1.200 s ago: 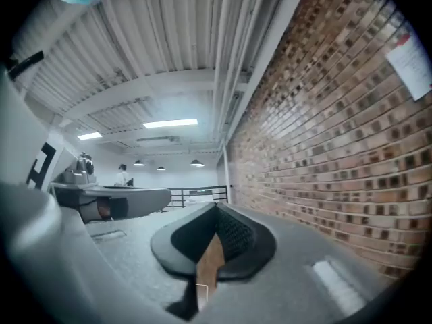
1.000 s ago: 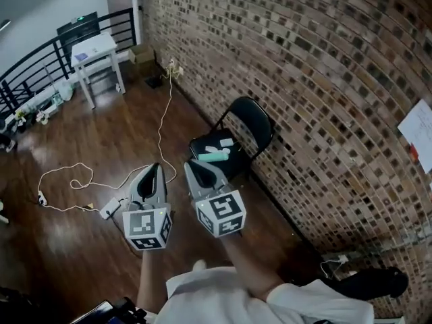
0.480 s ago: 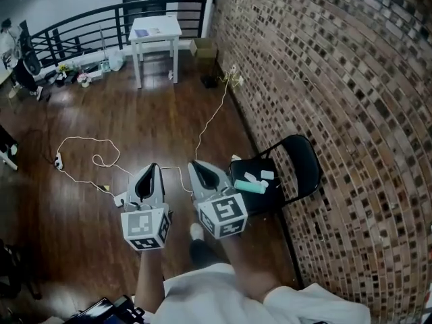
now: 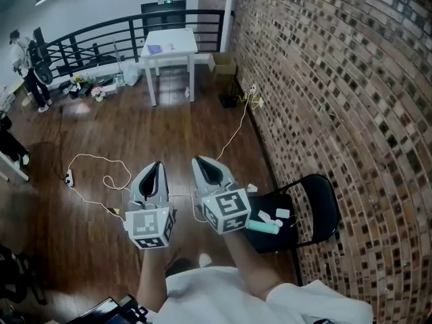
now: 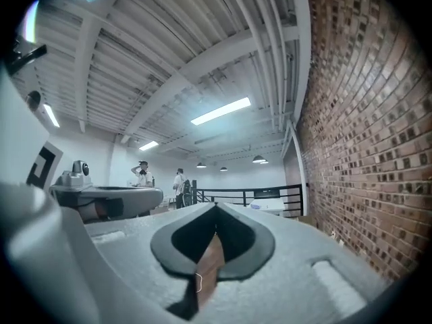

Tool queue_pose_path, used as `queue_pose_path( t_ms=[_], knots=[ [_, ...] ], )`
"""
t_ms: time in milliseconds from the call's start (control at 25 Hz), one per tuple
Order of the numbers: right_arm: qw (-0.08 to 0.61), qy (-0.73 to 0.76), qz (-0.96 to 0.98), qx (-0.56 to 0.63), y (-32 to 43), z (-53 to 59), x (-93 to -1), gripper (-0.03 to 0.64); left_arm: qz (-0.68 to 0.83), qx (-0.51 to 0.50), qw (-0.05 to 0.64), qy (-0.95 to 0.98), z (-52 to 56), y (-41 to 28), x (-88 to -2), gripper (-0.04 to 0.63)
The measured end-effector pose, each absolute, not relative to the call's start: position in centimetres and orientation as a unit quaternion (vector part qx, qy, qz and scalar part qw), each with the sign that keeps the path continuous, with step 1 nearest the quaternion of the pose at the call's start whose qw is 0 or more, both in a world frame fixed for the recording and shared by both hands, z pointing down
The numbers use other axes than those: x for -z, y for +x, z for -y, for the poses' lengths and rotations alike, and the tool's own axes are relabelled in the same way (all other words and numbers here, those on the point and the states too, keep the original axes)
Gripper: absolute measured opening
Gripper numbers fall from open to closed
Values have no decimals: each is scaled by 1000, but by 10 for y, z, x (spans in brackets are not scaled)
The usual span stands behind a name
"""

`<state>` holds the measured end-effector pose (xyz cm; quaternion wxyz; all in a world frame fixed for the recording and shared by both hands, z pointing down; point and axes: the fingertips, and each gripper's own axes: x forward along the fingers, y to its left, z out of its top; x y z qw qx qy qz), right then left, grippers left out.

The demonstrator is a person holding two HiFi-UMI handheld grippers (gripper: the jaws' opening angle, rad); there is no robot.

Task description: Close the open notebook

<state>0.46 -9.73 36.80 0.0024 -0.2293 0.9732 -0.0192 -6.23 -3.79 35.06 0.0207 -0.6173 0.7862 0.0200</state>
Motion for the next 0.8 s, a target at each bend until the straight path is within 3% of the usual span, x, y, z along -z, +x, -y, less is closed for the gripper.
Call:
queue_pose_path(
  t_ms=[560, 800],
  knots=[
    [-28, -202, -978, 35, -114, 225, -403, -9, -797, -18, -31, -603, 177, -187, -394, 17],
    [-27, -198, -980, 20, -208, 284, -392, -9, -790, -29, -27, -611, 239, -273, -387, 17]
  ],
)
